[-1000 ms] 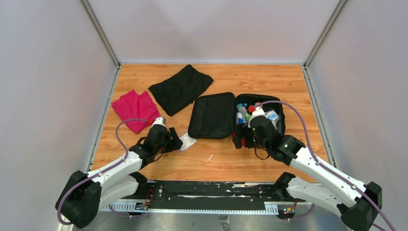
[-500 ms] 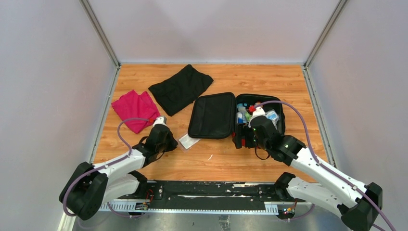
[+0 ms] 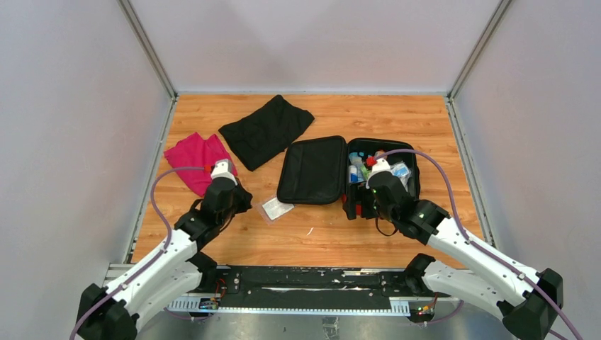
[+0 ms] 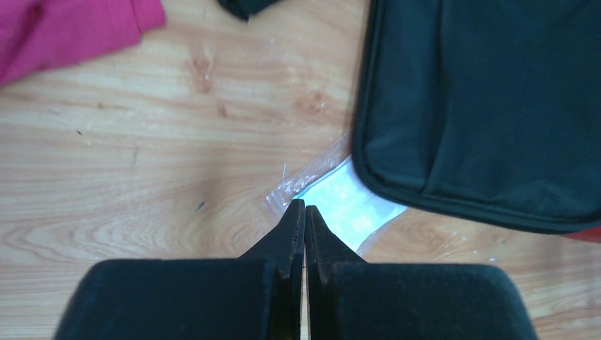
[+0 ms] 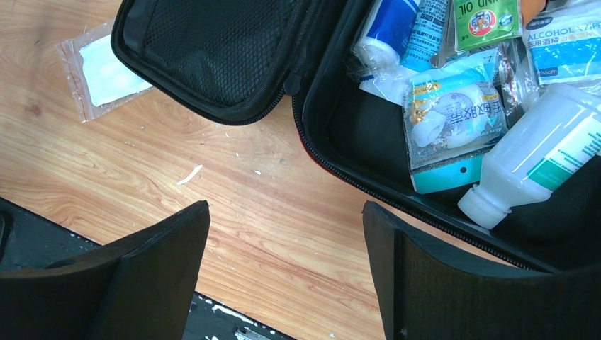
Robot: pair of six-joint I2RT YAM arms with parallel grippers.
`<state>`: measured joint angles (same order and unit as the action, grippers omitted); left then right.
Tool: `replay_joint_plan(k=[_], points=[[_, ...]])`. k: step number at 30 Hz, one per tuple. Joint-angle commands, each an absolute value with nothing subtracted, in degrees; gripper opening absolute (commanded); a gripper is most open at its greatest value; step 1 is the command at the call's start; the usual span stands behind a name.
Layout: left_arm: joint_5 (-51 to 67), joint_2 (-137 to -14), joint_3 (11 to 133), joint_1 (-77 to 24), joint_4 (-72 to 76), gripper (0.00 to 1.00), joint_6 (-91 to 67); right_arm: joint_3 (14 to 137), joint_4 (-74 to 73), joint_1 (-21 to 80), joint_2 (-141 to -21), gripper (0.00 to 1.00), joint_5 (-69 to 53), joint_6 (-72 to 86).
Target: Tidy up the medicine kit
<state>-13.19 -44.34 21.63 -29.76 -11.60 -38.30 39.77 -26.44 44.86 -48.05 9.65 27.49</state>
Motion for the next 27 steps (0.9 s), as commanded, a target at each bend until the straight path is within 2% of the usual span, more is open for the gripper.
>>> replay_joint_plan(k=[1,3,4,7,8,10,17,27], points=[[-17.28,-40.78,25.54,-29.53,-19.74,0.00,-35.85,38.98,-25.42,44.17,-48.05,0.84,10.19,27.86],[-16.98,-40.66,25.48,-29.53,-19.45,0.00,-35.46,39.02,-25.34,44.20,-48.25,0.84,9.88,27.96],[-16.54,-41.11,25.29,-29.53,-18.75,0.06,-35.23,39.02,-25.26,44.17,-48.30,0.84,9.73,27.97],[-12.92,-45.72,25.07,-29.53,-15.13,0.45,-32.93,38.96,-25.32,44.15,-48.21,0.84,9.10,27.86],[-10.82,-49.13,25.65,-29.53,-14.34,0.52,-31.74,38.94,-25.31,44.17,-48.07,0.84,8.98,27.83],[-8.41,-53.95,27.29,-29.53,-13.05,0.59,-29.23,38.81,-25.40,44.22,-47.72,0.84,8.92,27.78],[-2.25,-72.70,37.01,-29.53,-13.92,0.62,-17.63,38.43,-25.57,44.14,-46.82,0.84,8.72,27.77],[-0.79,-78.93,40.56,-29.53,-14.20,0.61,-13.23,37.88,-25.84,44.22,-46.46,0.85,8.64,27.36]])
